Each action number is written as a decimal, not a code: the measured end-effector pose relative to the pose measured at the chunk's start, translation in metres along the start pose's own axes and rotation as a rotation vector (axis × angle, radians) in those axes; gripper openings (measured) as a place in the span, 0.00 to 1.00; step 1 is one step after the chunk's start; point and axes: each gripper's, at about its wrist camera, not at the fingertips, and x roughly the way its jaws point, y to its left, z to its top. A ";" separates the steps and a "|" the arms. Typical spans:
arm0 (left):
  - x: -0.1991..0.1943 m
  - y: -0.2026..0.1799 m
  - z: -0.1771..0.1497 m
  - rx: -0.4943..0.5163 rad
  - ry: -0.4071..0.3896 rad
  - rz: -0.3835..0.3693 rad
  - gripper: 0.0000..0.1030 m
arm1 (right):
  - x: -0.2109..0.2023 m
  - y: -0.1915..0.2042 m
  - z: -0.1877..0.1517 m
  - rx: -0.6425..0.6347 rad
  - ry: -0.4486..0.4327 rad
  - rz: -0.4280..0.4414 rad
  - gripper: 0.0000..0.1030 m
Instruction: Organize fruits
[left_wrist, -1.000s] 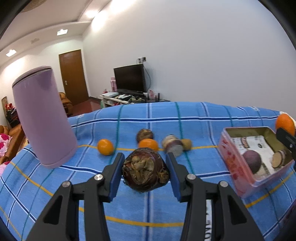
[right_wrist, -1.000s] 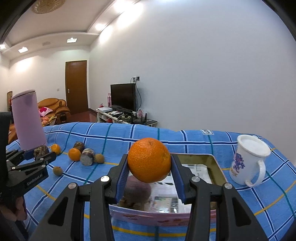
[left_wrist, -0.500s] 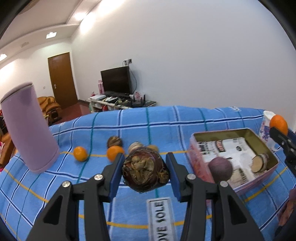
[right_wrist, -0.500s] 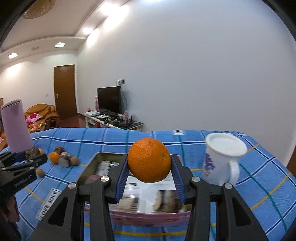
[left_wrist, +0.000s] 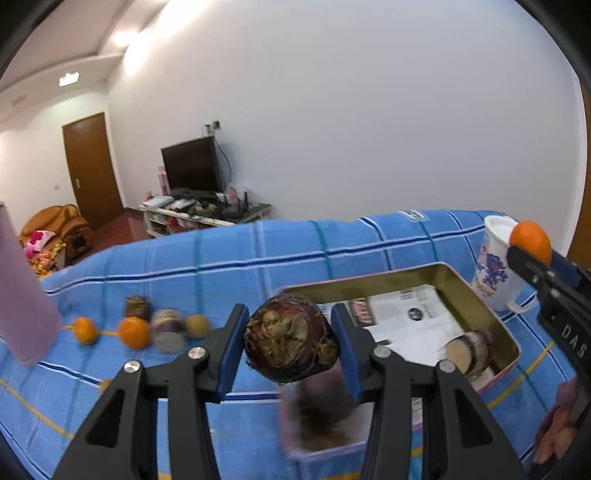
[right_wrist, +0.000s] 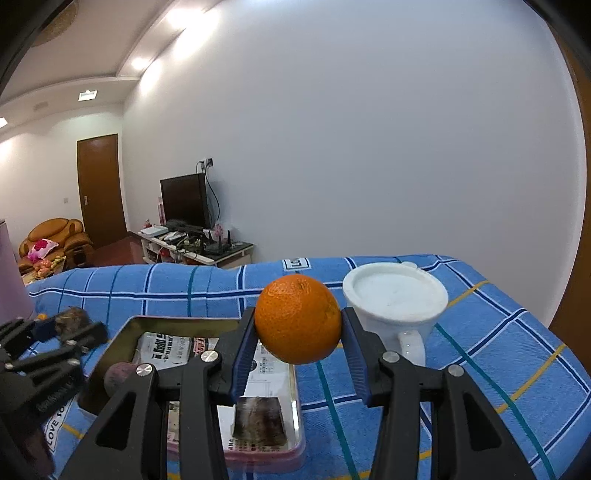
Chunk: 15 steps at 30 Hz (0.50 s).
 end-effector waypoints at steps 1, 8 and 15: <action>0.005 -0.007 0.000 0.002 0.008 -0.006 0.47 | 0.003 0.001 0.000 -0.004 0.011 0.005 0.45; 0.019 -0.030 -0.007 0.019 0.036 -0.028 0.47 | 0.030 0.017 -0.005 -0.050 0.110 0.071 0.46; 0.019 -0.033 -0.009 0.042 0.030 -0.008 0.47 | 0.043 0.023 -0.013 -0.050 0.198 0.136 0.46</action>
